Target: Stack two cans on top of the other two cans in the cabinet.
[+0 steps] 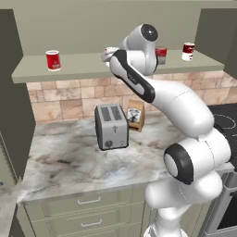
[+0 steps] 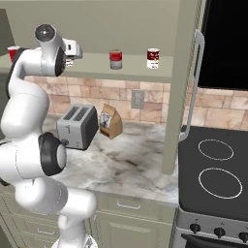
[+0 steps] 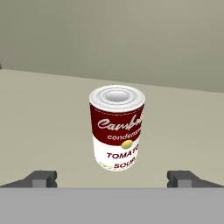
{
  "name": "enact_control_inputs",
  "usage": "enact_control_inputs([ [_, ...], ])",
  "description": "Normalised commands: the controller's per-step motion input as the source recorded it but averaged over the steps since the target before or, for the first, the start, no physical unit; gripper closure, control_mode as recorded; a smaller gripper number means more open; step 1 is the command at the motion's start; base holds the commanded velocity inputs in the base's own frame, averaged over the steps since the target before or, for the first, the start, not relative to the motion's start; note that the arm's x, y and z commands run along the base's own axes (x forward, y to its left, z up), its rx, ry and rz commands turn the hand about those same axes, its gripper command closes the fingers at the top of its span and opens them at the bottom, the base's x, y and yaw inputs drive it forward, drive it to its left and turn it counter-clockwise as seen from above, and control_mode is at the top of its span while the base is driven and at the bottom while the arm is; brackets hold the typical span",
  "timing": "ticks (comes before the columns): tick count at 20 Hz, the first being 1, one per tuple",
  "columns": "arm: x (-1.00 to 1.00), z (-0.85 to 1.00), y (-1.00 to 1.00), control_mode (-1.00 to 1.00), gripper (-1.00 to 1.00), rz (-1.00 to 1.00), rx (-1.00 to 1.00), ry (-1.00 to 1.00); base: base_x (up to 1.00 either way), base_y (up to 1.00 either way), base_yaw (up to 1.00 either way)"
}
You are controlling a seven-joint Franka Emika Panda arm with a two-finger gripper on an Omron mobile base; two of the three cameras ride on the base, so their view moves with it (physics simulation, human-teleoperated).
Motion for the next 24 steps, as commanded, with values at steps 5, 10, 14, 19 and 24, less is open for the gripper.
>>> enact_control_inputs([
  [5, 0.25, -0.1, 0.01, -1.0, -1.0, 0.0, 0.0, 0.0, 0.0, 0.0, 0.0],
  [10, 0.2, -0.07, 0.02, -1.0, -1.0, 0.0, 0.0, 0.0, 0.0, 0.0, 0.0],
  [14, 0.18, -0.06, 0.06, -1.0, -1.0, 0.01, 0.0, 0.0, 0.0, 0.0, 0.0],
  [19, 0.15, -0.06, 0.08, -1.0, -1.0, 0.01, 0.0, 0.0, 0.0, 0.0, 0.0],
  [24, 0.13, -0.04, 0.06, -1.0, -1.0, 0.01, 0.0, 0.0, 0.0, 0.0, 0.0],
])
